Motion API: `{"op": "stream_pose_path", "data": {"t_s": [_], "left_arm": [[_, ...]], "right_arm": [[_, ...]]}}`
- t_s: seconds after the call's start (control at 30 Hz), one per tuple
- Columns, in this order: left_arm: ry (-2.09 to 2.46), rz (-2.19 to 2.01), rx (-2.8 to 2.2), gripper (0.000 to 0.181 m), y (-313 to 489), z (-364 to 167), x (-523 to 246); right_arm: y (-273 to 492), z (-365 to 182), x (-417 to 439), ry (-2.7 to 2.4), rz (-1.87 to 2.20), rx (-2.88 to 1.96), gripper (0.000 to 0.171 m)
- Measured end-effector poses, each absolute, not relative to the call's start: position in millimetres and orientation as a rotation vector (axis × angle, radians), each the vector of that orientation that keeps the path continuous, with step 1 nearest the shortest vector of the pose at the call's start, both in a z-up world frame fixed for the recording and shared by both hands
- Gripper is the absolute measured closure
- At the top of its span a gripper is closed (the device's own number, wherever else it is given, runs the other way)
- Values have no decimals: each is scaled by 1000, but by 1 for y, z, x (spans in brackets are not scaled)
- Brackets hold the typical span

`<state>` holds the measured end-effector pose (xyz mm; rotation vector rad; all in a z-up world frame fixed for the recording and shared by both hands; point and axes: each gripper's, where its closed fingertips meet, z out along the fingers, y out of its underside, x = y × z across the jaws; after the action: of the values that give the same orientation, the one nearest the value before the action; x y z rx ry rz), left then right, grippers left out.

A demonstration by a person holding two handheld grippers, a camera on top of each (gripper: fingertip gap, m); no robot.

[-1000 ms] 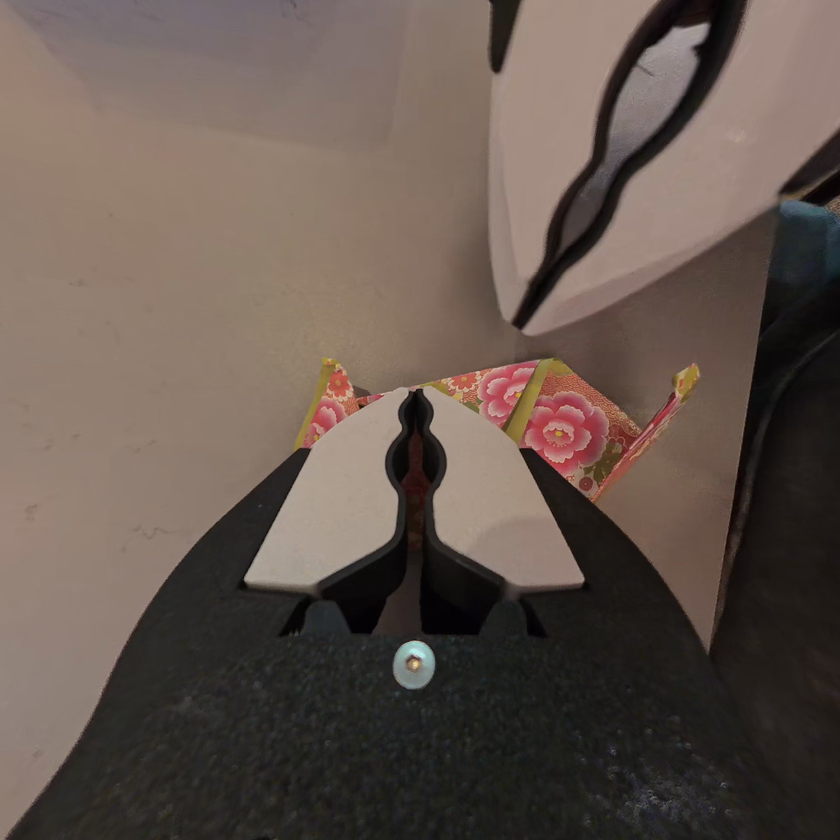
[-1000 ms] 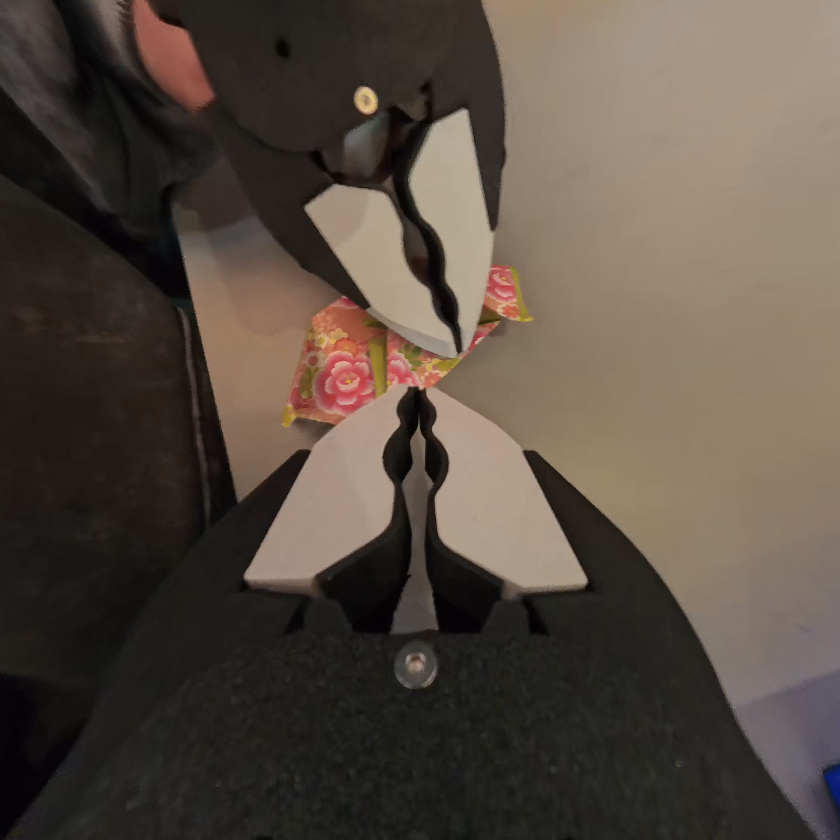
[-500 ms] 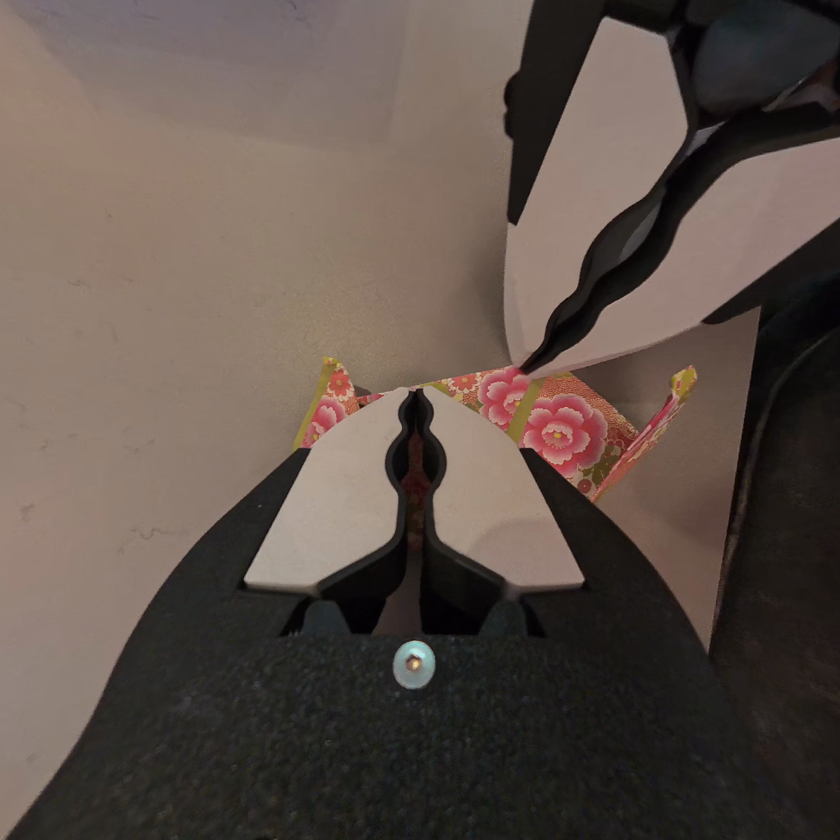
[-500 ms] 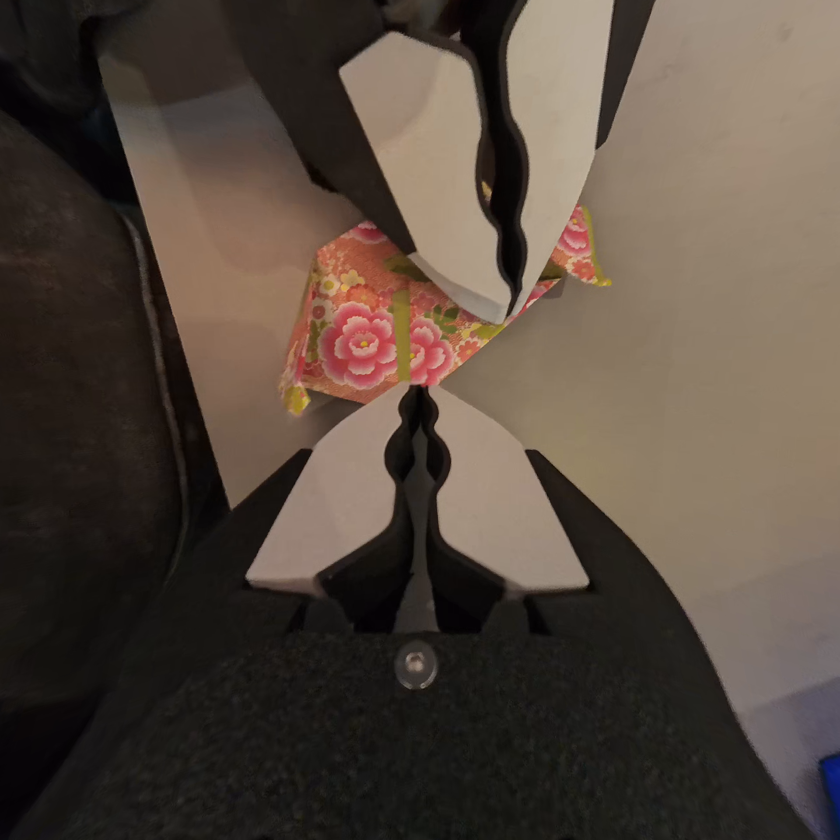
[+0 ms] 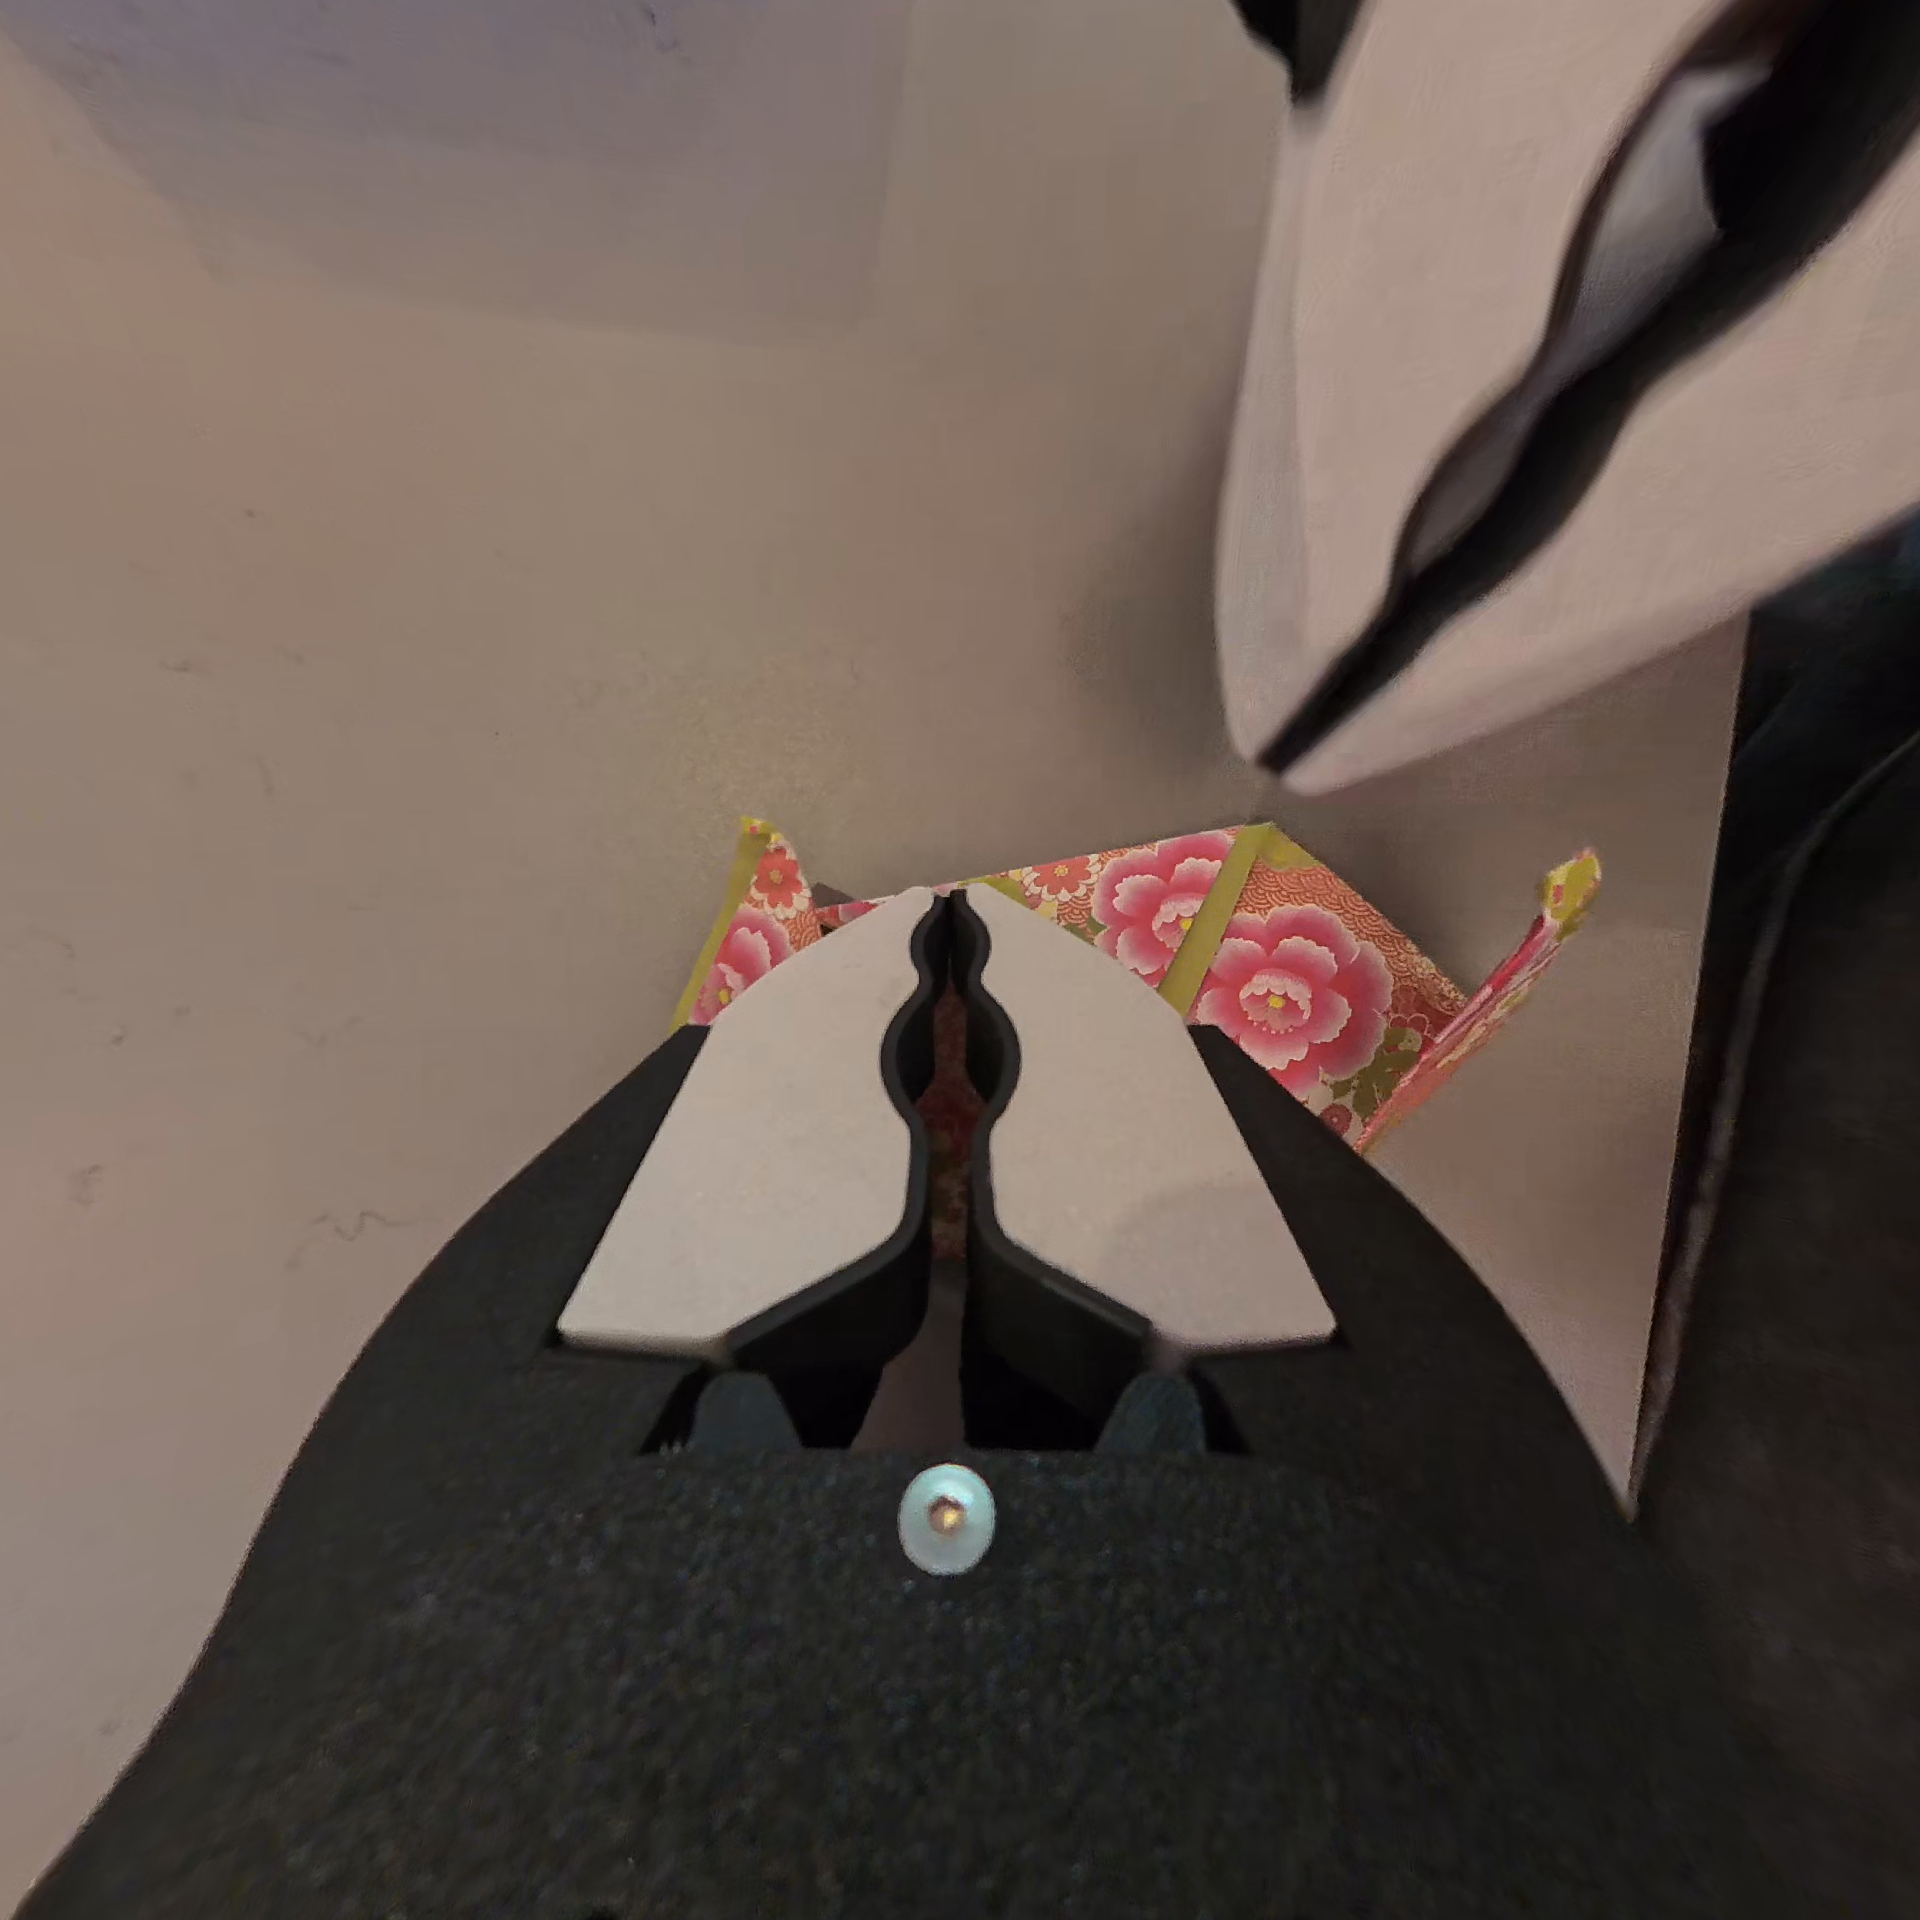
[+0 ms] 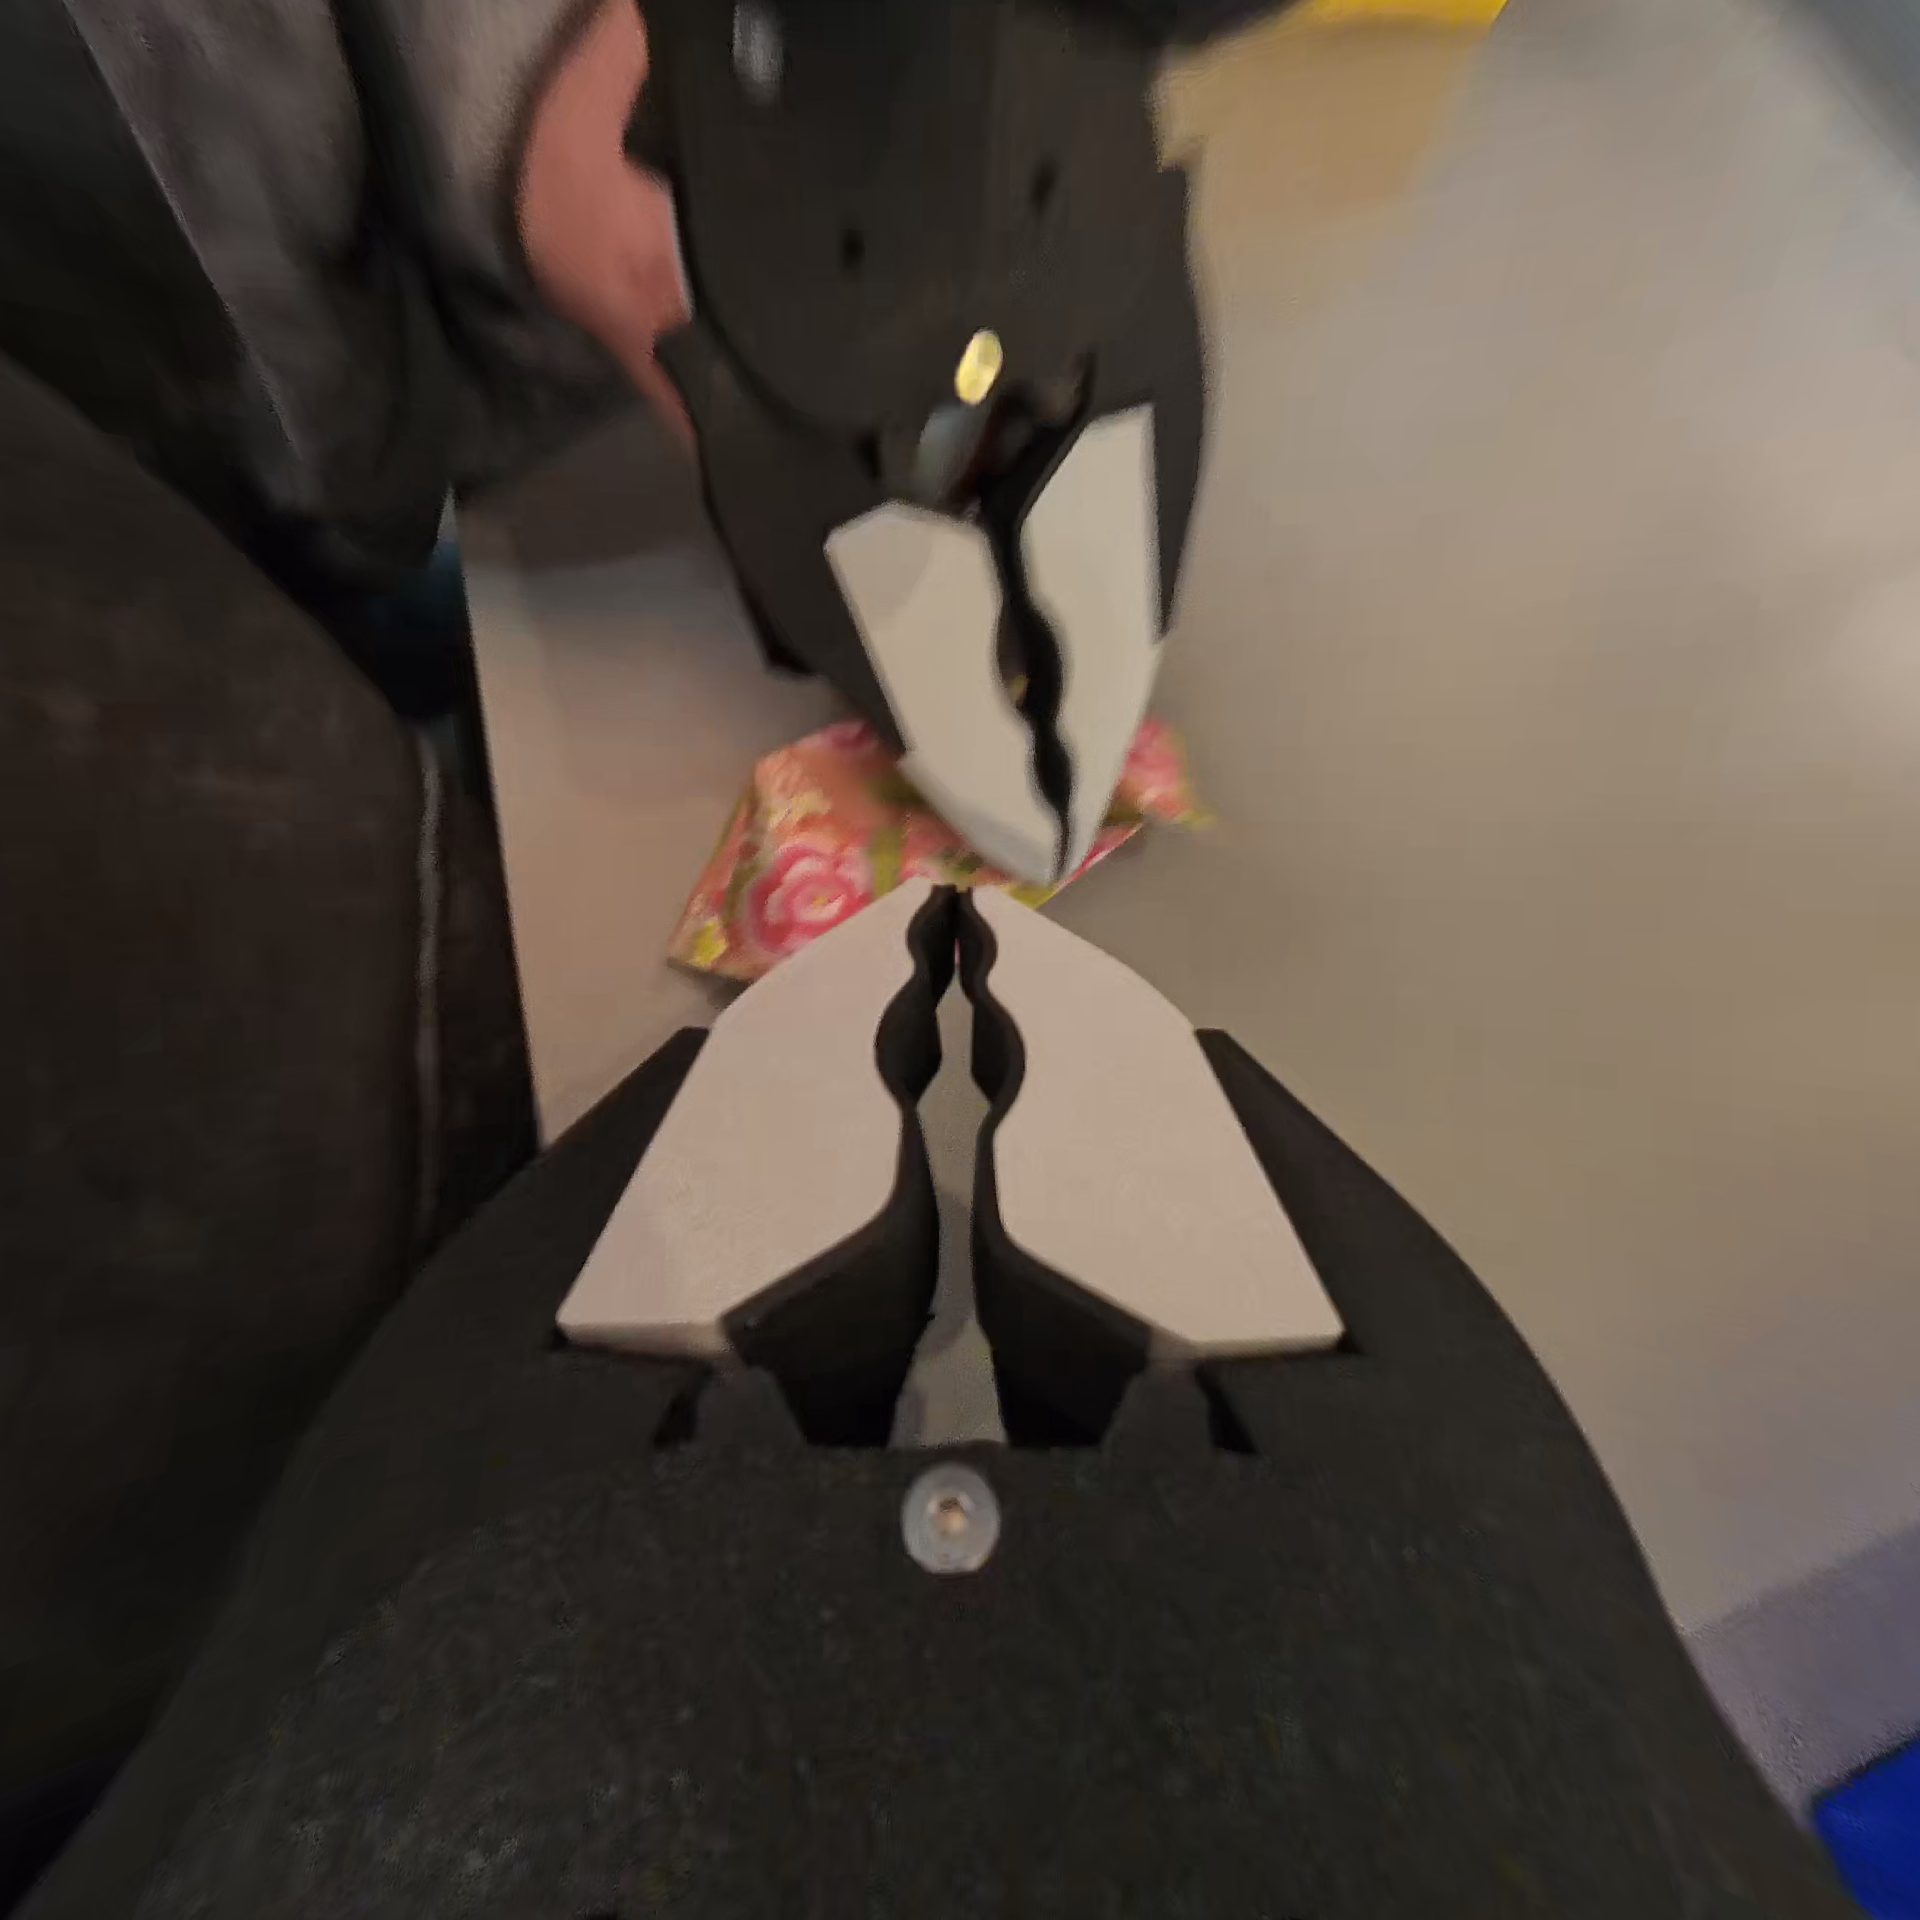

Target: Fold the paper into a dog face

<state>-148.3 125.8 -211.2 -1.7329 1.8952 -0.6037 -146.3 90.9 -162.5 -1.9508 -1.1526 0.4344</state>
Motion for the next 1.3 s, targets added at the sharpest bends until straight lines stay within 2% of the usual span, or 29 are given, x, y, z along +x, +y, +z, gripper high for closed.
{"op": "stream_pose_path", "data": {"t_s": [0.03,0.17,0.2,0.3,0.43,0.57,0.63,0.67,0.77,0.87,1.0,1.13,1.3], "left_arm": [[1910,-616,-1721,181,125,-211,-150],[2004,-627,-1644,181,121,-211,-153],[2029,-624,-1633,181,120,-211,-154],[2102,-598,-1602,181,120,-211,-154],[2143,-548,-1554,181,120,-211,-154],[2027,-600,-1626,181,124,-199,-154],[1921,-674,-1700,152,123,-184,-162],[1866,-723,-1733,152,121,-174,-169],[1660,-901,-1781,152,106,-142,-191],[1521,-1038,-1778,160,76,-128,-204],[1551,-952,-1791,174,45,-148,-197],[1597,-859,-1900,179,41,-180,-185],[1620,-663,-2007,181,59,-209,-194]], "right_arm": [[97,-152,-145,-1116,421,-1861,171],[107,-159,-132,-1029,411,-1835,170],[108,-167,-129,-1037,390,-1868,161],[111,-183,-122,-1073,319,-1936,157],[123,-179,-120,-1054,327,-1962,149],[134,-175,-120,-1098,377,-1986,139],[136,-176,-120,-1138,394,-2015,131],[136,-176,-120,-1159,397,-2017,131],[135,-175,-127,-1221,419,-1978,131],[139,-172,-139,-1284,440,-1925,133],[149,-162,-164,-1369,493,-1843,151],[153,-187,-169,-1524,429,-1923,171],[151,-210,-150,-1495,326,-2013,171]]}}
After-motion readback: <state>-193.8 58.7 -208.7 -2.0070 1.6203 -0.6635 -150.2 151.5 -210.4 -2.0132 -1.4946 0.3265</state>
